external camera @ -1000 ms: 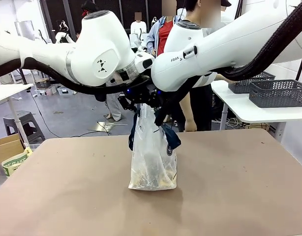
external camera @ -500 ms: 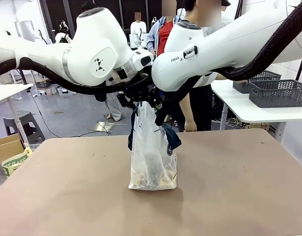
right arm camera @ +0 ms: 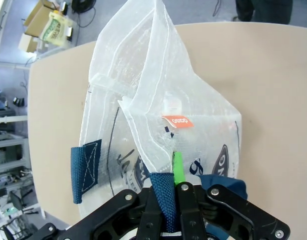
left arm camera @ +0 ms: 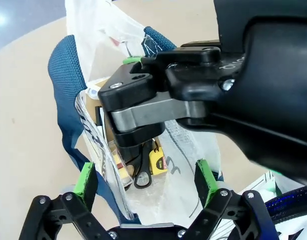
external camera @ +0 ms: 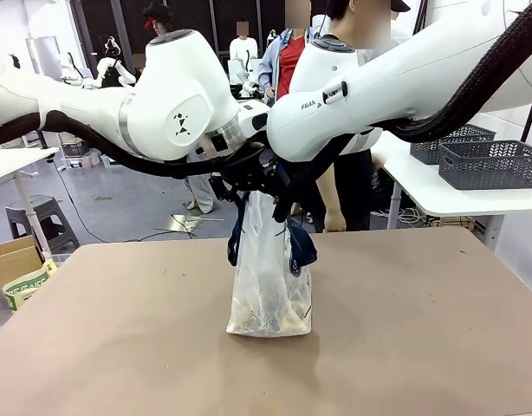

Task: Transfer purchased items from the store into the shopping bag.
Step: Move the Reusable shopping bag to the right side of the table.

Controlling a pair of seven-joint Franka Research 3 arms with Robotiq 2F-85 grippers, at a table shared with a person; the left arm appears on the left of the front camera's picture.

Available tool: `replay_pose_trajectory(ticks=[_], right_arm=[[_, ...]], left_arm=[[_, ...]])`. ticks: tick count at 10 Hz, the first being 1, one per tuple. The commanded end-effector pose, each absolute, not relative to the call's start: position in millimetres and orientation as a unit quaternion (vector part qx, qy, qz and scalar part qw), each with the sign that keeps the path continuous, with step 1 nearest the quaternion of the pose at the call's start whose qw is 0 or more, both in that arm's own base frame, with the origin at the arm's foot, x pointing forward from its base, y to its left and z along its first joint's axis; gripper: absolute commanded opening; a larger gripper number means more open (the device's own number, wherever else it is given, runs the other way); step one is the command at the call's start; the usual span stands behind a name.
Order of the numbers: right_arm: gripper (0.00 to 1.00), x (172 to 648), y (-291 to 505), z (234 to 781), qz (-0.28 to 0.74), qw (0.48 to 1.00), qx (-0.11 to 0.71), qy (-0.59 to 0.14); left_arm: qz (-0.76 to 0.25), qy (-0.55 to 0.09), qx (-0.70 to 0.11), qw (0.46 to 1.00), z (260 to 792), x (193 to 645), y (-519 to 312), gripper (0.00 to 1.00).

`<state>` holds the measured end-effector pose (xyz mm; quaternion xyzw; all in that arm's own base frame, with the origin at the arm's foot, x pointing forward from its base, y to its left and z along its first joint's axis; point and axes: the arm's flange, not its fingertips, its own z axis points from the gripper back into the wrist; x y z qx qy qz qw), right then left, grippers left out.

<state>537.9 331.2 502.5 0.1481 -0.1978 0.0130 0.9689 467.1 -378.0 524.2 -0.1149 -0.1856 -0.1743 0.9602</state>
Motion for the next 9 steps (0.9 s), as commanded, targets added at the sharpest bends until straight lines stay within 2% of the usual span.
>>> replay_pose_trajectory(ticks=[1, 9], right_arm=[[0.00, 543, 332, 503, 0.008, 0.966, 0.164, -0.199], [0.00, 541, 333, 503, 0.009, 0.966, 0.163, -0.201]], left_arm=[[-0.192, -0.160, -0.123, 0.960, 520, 469, -379, 1.00], [-0.208, -0.196, -0.154, 0.946, 535, 457, -376, 1.00]])
